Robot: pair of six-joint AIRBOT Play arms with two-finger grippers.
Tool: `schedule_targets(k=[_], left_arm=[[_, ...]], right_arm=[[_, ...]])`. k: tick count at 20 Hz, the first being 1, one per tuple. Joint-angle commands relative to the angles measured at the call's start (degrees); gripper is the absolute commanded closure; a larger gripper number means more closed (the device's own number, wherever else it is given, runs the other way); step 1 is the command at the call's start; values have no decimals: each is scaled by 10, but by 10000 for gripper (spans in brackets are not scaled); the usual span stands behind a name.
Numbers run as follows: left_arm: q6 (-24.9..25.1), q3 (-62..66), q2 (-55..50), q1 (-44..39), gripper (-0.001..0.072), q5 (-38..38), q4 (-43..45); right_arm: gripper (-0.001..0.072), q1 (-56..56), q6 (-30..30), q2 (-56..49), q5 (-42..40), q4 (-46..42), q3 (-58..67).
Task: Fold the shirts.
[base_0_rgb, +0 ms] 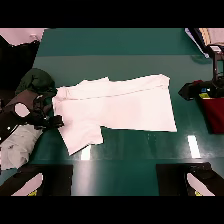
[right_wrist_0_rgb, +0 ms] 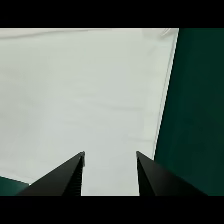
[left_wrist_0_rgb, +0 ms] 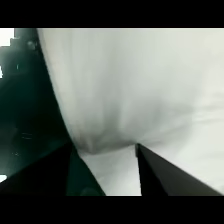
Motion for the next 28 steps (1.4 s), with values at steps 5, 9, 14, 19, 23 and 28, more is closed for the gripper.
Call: schedule_targets(k=[5, 9, 14, 19, 23, 28], left_arm=[[7, 15, -1, 0, 681, 9, -13], [35, 87, 13, 0, 681, -31, -13], [41, 135, 59, 0, 680, -30, -15], [41, 135, 64, 0, 680, -36, -15], [41, 135, 64, 0, 680, -40, -15], [41, 135, 64, 0, 680, -51, -15]], right_arm=[[336, 0, 0, 2, 51, 5, -4], [336, -41, 0, -10, 78, 17, -92], [336, -157, -15, -44, 28, 97, -210], [335, -175, -15, -81, -1, 96, -256], [336, -146, -15, -118, -21, 96, -262], [336, -113, -15, -145, -26, 96, -262]])
